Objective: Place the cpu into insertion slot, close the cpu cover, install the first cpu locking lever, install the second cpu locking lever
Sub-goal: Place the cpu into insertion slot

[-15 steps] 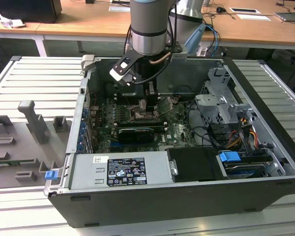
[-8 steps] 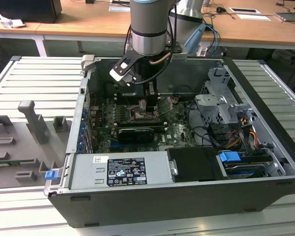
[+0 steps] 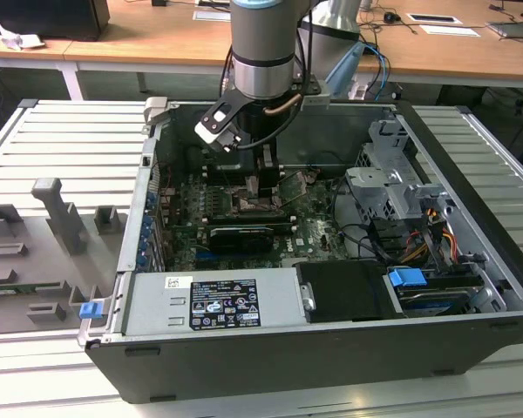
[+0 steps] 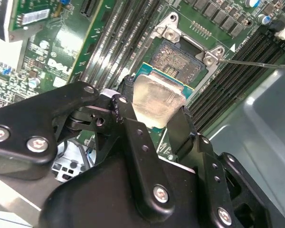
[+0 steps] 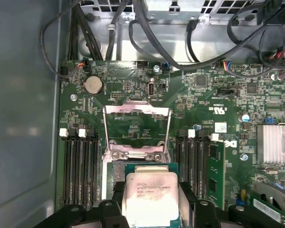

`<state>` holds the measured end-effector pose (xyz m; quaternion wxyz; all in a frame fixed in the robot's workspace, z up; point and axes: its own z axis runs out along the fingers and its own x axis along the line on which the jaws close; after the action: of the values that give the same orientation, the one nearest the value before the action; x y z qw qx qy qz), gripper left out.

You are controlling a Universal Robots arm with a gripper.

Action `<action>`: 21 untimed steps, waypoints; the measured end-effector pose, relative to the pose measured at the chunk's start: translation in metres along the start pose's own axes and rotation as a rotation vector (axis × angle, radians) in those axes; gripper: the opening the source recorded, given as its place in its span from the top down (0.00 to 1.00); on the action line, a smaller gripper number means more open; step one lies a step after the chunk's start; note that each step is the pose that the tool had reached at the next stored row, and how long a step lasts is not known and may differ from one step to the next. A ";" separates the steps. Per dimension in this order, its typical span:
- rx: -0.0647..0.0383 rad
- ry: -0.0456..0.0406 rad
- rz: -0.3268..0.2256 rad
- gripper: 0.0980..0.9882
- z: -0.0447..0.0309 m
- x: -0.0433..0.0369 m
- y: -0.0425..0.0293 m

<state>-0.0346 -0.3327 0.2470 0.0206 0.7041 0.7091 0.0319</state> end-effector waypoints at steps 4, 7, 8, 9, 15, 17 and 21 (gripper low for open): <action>0.000 -0.0011 0.011 0.52 0.0058 0.0021 -0.0013; 0.000 -0.0009 0.011 0.52 0.0111 0.0028 -0.0054; 0.000 -0.0010 0.010 0.52 0.0131 0.0039 -0.0062; 0.000 -0.0011 0.010 0.52 0.0140 0.0044 -0.0063; 0.000 -0.0010 0.010 0.52 0.0174 0.0048 -0.0067; 0.000 -0.0009 0.010 0.52 0.0184 0.0047 -0.0069; 0.000 -0.0010 0.010 0.52 0.0212 0.0049 -0.0085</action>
<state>-0.0415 -0.3275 0.2253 0.0208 0.7077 0.7055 0.0318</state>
